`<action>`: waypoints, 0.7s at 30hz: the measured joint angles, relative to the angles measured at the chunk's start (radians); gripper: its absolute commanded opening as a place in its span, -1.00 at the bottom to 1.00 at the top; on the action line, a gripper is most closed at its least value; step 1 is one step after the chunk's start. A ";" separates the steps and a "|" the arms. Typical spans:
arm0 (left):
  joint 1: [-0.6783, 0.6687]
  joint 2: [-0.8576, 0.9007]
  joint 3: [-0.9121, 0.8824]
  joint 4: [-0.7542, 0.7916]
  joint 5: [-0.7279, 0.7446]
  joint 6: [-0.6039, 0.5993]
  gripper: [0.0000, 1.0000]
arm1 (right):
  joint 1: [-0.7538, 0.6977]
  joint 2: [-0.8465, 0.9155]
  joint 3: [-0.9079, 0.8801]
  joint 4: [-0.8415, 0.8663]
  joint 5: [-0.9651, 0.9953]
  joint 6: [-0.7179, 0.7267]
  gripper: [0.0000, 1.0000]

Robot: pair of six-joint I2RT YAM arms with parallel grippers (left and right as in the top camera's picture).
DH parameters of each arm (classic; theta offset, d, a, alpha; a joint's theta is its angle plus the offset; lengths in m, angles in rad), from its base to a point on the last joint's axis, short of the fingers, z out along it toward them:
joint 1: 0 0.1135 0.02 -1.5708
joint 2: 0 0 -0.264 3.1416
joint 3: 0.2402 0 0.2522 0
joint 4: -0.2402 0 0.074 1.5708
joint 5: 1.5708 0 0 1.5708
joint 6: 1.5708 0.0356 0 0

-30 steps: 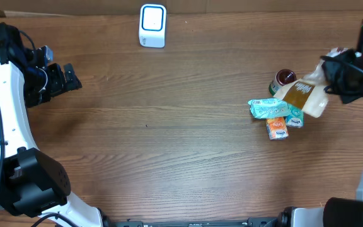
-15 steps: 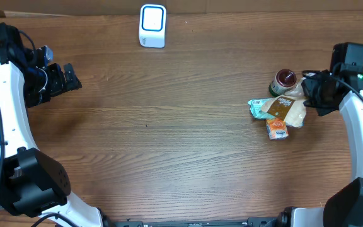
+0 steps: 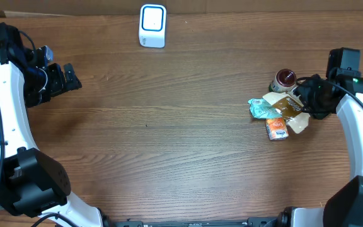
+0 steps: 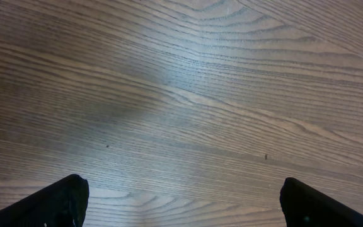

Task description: Scan the item barcode

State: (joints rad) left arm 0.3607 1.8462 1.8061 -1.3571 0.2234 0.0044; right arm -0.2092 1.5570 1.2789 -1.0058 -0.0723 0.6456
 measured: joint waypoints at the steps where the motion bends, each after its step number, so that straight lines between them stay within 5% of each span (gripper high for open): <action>1: 0.000 0.000 0.000 0.000 0.000 0.000 0.99 | 0.000 -0.006 0.016 -0.031 -0.009 -0.024 0.12; 12: 0.000 0.000 0.000 0.000 0.000 0.000 0.99 | 0.093 -0.316 0.332 -0.333 -0.055 -0.254 0.48; 13: 0.000 0.000 0.000 0.000 0.000 0.000 0.99 | 0.110 -0.349 0.348 -0.347 -0.055 -0.267 0.64; 14: 0.000 0.000 0.000 0.000 0.000 0.000 0.99 | 0.130 -0.388 0.362 -0.361 -0.058 -0.282 1.00; 21: 0.000 0.000 0.000 0.000 0.000 0.000 0.99 | 0.171 -0.575 0.374 -0.434 -0.062 -0.321 1.00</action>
State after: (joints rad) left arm 0.3607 1.8462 1.8061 -1.3571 0.2230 0.0044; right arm -0.0383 0.9821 1.6531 -1.4399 -0.1341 0.3244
